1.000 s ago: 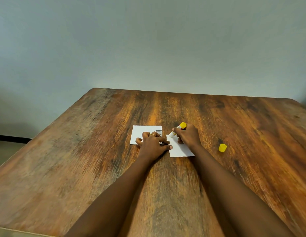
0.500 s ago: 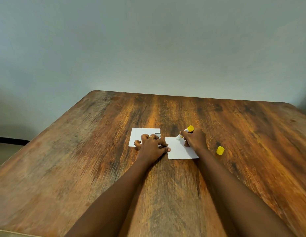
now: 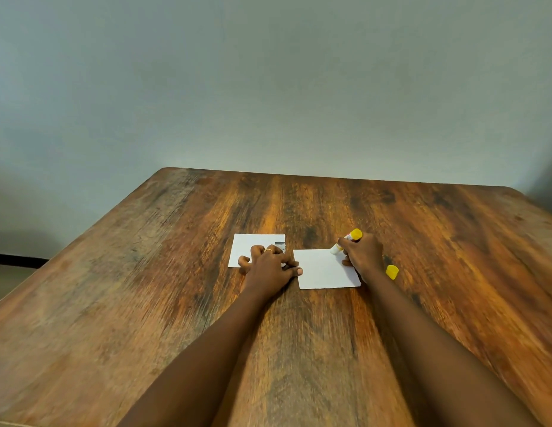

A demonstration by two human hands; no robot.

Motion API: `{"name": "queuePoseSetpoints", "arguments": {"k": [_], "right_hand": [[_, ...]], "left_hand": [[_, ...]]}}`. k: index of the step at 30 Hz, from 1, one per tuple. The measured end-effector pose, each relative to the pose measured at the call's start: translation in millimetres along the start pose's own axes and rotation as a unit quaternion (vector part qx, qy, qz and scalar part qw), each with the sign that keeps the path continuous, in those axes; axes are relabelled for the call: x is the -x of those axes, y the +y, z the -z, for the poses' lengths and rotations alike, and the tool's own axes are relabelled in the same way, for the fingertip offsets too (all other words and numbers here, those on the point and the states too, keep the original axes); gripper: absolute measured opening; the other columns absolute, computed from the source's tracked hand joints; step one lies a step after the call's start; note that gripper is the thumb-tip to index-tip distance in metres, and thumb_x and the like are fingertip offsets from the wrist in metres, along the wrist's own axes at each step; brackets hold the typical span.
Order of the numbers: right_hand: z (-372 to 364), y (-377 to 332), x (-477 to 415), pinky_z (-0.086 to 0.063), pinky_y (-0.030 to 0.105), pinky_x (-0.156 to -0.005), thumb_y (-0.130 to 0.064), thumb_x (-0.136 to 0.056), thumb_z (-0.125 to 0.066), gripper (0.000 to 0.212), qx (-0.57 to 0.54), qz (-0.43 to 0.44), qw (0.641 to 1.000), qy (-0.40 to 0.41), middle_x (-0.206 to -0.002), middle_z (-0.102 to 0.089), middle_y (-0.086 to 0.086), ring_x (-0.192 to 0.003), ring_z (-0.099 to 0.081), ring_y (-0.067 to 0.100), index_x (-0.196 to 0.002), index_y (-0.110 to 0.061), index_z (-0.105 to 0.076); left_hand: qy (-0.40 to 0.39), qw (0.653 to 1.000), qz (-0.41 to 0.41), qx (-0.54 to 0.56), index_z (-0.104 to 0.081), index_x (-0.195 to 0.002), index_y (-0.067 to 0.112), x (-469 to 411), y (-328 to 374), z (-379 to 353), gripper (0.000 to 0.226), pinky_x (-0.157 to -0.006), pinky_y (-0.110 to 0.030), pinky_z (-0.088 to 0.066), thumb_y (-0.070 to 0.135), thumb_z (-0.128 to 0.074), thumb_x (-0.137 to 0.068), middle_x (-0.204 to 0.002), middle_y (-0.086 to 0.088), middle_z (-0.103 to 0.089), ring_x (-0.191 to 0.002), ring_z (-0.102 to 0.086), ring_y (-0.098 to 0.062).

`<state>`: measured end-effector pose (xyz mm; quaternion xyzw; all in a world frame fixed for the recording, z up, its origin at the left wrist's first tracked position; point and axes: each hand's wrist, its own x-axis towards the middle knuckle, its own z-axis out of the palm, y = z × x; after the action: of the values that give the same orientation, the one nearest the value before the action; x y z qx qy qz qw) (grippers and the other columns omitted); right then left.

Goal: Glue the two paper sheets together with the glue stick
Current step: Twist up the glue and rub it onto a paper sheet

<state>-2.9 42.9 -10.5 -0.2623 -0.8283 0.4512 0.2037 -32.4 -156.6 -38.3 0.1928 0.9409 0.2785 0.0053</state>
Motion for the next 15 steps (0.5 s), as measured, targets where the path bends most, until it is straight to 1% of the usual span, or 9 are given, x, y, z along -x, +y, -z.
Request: {"name": "queuePoseSetpoints", "arguments": {"k": [2,5,9,15], "right_hand": [[2.1,2.6,-0.9,-0.041,0.020,-0.044,-0.016,-0.084,-0.065,0.018,0.001,-0.002,1.000,0.011,-0.080,-0.067,0.018,-0.061,-0.060,0.025,-0.075,0.000,-0.063],[3.4,5.5,-1.7,-0.048,0.023,-0.049,-0.015,-0.083,-0.066,0.016,-0.015,-0.009,1.000,0.018,-0.080,-0.066,0.016,-0.068,-0.062,0.028,-0.074,-0.003,-0.061],[6.6,6.9,-1.8,-0.045,0.020,-0.046,-0.015,-0.083,-0.067,0.017,-0.026,-0.010,0.999,0.026,-0.076,-0.063,0.011,-0.067,-0.063,0.027,-0.071,-0.007,-0.058],[8.7,9.8,-3.4,-0.048,0.021,-0.047,-0.014,-0.084,-0.066,0.013,-0.045,-0.024,0.998,0.038,-0.080,-0.064,0.008,-0.067,-0.068,0.027,-0.076,-0.008,-0.057]], "left_hand": [[-0.006,1.000,0.003,0.012,-0.069,-0.106,0.034,0.0,-0.8,0.0,0.031,-0.097,-0.052,-0.019,0.051,-0.058,-0.083,-0.136,0.005,-0.049,-0.129,-0.022,-0.023],[-0.005,1.000,0.010,0.026,-0.070,-0.104,0.034,0.7,-1.4,-0.6,0.030,-0.096,-0.051,-0.022,0.051,-0.059,-0.082,-0.135,0.005,-0.050,-0.128,-0.023,-0.023],[0.006,1.000,0.007,0.002,-0.070,-0.103,0.037,1.4,-0.4,-0.8,0.029,-0.092,-0.048,-0.021,0.053,-0.058,-0.082,-0.135,0.007,-0.051,-0.127,-0.024,-0.022],[0.002,1.000,-0.006,-0.013,-0.067,-0.104,0.035,2.2,-0.9,0.3,0.029,-0.096,-0.051,-0.022,0.052,-0.056,-0.083,-0.137,0.006,-0.049,-0.128,-0.024,-0.023]]}}
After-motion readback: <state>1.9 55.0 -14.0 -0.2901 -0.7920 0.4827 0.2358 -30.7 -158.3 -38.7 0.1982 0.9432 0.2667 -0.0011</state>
